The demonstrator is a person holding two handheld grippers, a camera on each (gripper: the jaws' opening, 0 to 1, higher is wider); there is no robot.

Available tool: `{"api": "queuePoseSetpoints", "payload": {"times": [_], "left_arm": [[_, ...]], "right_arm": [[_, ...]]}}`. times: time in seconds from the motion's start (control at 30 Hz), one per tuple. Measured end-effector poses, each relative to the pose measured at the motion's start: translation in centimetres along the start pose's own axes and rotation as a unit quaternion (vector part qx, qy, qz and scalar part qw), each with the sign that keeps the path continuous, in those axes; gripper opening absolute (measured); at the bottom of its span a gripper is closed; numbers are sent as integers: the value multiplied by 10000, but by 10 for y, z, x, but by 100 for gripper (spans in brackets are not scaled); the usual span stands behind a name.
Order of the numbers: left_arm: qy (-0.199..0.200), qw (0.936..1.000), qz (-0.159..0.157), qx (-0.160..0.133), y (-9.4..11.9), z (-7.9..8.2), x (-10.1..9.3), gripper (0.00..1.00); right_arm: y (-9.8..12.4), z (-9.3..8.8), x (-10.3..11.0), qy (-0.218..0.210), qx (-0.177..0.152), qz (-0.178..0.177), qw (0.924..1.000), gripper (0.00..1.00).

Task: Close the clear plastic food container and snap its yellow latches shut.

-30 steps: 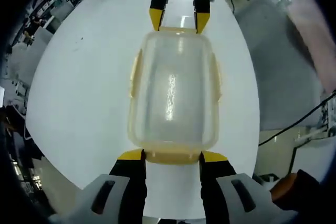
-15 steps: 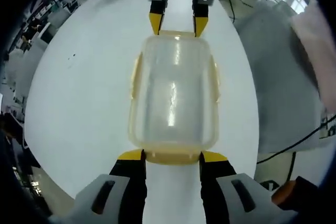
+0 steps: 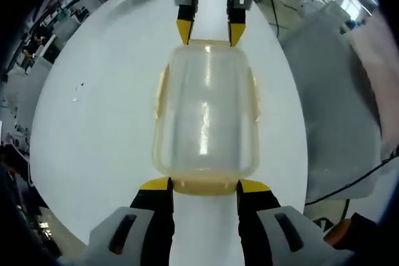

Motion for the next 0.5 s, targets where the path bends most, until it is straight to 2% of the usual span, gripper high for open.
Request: {"api": "queuePoseSetpoints", "payload": {"times": [0.27,0.5], "left_arm": [[-77,9999,-28,-140,-11,25,-3,37],[-100,9997,-55,-204,-17,39,-4,37]], "right_arm": [[4,-27,4,-131,139,2,9998,37],[9,-42,4,-170,219,9,9996,37]]}}
Point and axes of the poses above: the point that each gripper's makers call its tool centre point, and the gripper's own axes: y roughly backward along the fingers, x roughly to its left, z roughly out of its top, the point moved 6 cm from there along y, roughly backward along the fingers, and after that the axes turned 7 degrees about z, right-handed, at the moved point
